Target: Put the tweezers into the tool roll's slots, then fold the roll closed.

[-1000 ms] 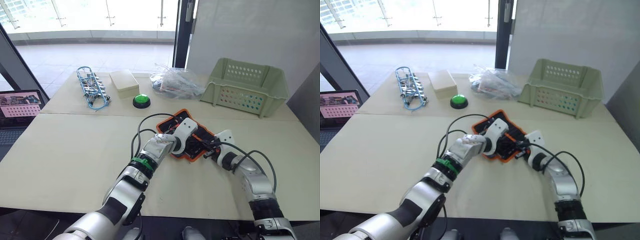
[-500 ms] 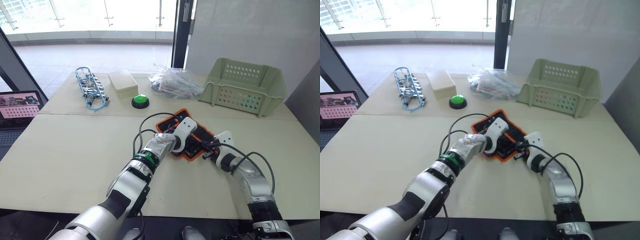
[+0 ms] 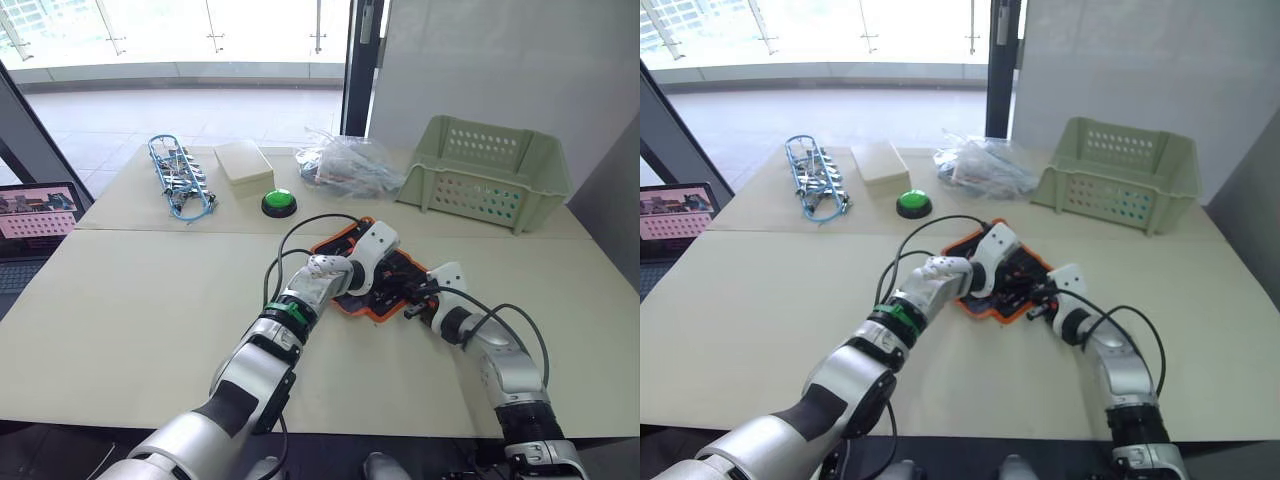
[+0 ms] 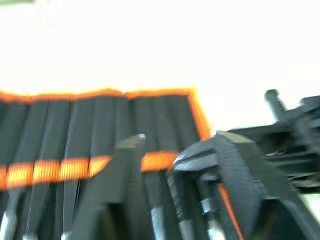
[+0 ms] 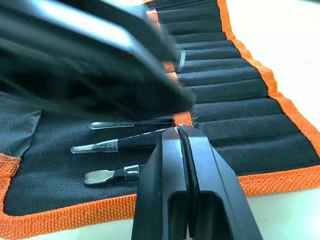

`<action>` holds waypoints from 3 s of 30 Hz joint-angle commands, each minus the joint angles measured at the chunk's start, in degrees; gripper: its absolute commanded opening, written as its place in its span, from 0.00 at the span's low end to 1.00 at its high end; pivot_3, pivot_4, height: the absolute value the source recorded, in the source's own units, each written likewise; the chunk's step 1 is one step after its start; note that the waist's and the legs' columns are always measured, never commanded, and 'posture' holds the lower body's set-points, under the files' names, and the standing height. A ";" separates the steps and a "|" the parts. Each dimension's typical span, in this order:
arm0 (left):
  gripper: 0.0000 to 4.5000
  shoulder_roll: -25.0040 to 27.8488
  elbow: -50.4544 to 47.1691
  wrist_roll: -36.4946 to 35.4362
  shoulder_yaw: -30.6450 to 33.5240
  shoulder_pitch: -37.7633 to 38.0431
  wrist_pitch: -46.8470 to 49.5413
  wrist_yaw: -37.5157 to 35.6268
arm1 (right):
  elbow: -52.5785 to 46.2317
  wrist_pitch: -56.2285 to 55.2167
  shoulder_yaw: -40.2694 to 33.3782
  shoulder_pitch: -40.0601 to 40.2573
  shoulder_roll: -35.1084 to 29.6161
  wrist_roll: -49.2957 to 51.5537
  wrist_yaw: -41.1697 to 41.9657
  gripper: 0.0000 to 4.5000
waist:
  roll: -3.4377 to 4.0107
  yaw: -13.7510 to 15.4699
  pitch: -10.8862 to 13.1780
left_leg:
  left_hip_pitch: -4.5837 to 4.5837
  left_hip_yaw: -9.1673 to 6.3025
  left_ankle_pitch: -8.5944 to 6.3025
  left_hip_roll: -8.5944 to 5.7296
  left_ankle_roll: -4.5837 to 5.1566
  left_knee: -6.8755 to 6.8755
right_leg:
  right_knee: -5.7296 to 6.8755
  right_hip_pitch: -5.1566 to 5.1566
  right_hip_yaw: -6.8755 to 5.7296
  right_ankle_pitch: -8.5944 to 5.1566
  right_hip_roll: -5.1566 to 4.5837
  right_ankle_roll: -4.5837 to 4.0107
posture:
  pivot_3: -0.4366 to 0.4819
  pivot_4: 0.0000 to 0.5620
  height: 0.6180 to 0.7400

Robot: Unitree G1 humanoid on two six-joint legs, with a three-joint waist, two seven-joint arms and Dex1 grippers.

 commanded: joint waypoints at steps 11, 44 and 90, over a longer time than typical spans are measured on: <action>1.00 23.51 -27.66 -8.81 8.92 9.87 2.73 -14.89 | -2.74 -1.55 0.37 0.59 -1.23 -0.27 2.51 0.00 | 0.04 -0.58 -0.02 | 0.06 -0.01 0.00 0.03 0.00 -0.01 | 0.01 0.03 0.00 0.00 -0.02 -0.01 | 0.48 0.27 1.00; 1.00 36.76 -17.51 -4.06 7.28 22.27 -20.90 -26.12 | -18.34 -7.38 22.65 1.20 -4.53 -28.94 -5.12 0.99 | 0.11 -0.69 0.05 | -0.47 0.03 0.02 0.06 0.00 0.06 | 0.53 -0.79 0.05 0.01 0.06 -0.03 | 0.48 0.27 1.00; 0.01 22.07 20.30 11.83 -2.11 -1.92 -46.60 -34.09 | -25.07 -10.49 13.23 10.58 -7.25 -20.71 2.79 0.00 | 0.06 -0.62 0.08 | -0.58 0.02 0.06 -0.07 0.07 0.13 | 0.51 -0.79 0.05 0.00 -0.02 -0.02 | 0.48 0.27 1.00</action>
